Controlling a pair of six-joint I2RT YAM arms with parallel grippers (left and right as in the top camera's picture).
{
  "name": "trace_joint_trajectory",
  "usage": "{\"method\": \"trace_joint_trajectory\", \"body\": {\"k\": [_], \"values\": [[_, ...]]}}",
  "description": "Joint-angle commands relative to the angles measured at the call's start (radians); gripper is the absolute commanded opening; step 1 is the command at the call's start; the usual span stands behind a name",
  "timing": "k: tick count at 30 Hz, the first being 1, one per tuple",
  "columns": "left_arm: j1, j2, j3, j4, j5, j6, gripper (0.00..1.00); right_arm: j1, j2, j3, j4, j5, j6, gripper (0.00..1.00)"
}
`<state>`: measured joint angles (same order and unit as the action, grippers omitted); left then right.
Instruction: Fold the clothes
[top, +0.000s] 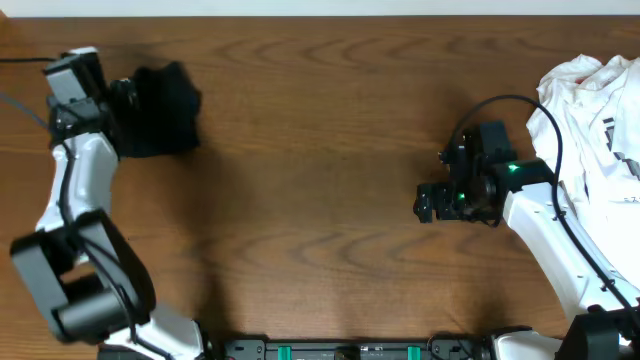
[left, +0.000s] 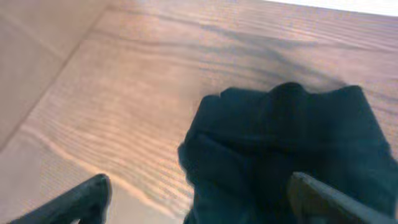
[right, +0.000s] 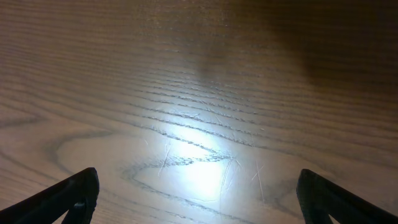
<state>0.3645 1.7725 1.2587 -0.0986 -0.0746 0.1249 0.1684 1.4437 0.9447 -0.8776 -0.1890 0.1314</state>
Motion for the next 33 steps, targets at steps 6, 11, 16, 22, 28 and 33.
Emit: {"method": "trace_joint_trajectory", "body": {"k": [6,11,16,22,28,33], "values": [[-0.001,0.06,-0.007,-0.155,0.008,-0.288,0.12,-0.004,-0.013,-0.004,-0.001,0.002,0.006,0.99],[0.005,0.159,-0.009,-0.154,0.006,-0.306,0.12,-0.004,-0.013,-0.004,-0.001,0.002,0.006,0.99],[0.026,0.197,-0.01,-0.189,-0.013,-0.356,0.12,-0.004,-0.013,-0.004,-0.001,0.002,0.006,0.99],[0.051,0.198,-0.01,-0.179,-0.024,-0.384,0.12,-0.004,-0.013,-0.004,-0.001,0.002,0.006,0.99],[0.042,0.128,0.003,-0.119,0.079,-0.326,0.12,-0.004,-0.013,-0.004,-0.001,0.002,0.006,0.99],[0.0,0.011,0.004,-0.107,0.147,-0.391,0.12,-0.004,-0.013,-0.004,-0.001,0.002,0.006,0.99]]}}
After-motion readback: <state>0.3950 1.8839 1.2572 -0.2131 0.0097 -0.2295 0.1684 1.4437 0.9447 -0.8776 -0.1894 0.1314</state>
